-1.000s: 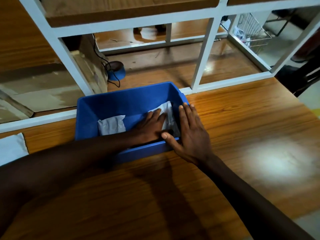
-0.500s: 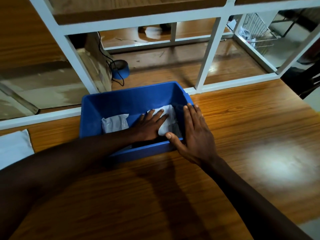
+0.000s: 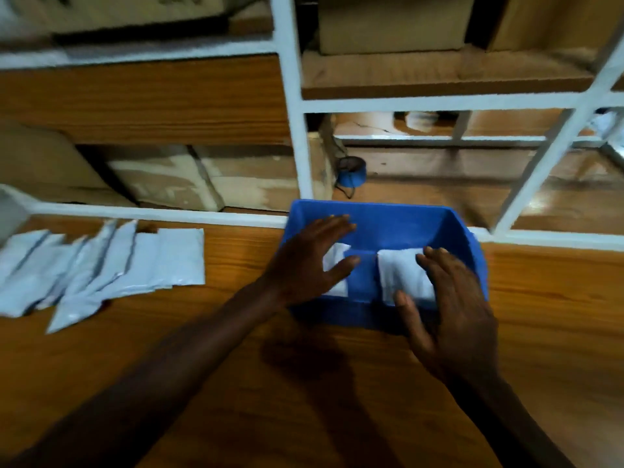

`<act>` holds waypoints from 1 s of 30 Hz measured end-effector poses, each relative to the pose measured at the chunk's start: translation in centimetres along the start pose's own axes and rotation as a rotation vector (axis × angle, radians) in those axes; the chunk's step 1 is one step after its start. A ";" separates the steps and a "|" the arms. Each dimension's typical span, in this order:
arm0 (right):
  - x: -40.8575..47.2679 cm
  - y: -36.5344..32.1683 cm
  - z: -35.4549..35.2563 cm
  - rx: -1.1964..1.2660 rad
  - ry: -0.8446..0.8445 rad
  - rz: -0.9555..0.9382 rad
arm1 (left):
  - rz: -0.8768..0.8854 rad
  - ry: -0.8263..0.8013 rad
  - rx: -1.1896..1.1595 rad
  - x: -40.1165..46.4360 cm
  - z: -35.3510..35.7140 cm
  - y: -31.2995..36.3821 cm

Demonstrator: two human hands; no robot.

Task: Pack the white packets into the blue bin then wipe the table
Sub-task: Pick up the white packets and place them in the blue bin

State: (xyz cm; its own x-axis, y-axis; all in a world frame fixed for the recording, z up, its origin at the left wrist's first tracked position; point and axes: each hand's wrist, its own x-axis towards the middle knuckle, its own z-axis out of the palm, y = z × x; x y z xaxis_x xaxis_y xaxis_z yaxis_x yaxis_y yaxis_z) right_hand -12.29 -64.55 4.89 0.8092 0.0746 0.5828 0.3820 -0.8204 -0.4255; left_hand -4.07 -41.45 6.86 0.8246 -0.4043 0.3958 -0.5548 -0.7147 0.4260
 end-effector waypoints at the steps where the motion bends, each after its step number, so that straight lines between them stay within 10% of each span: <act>1: 0.0 -1.1 0.4 0.039 0.004 -0.037 | -0.050 0.060 0.008 -2.0 -1.2 -0.2; 18: 0.2 -22.6 19.6 0.392 -0.152 -0.313 | -0.582 0.271 0.133 -23.9 -14.7 -14.3; 30: 6.7 -29.0 38.0 0.131 -0.461 0.021 | -0.655 0.216 0.018 -23.3 -21.0 -35.7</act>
State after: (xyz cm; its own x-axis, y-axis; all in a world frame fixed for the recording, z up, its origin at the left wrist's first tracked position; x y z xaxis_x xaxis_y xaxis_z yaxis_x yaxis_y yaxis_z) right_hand -0.96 -18.71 -5.14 0.9198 0.3265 0.2174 0.3921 -0.7486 -0.5346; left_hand -5.80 5.49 -0.52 0.9477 0.2356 0.2153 0.0539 -0.7830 0.6196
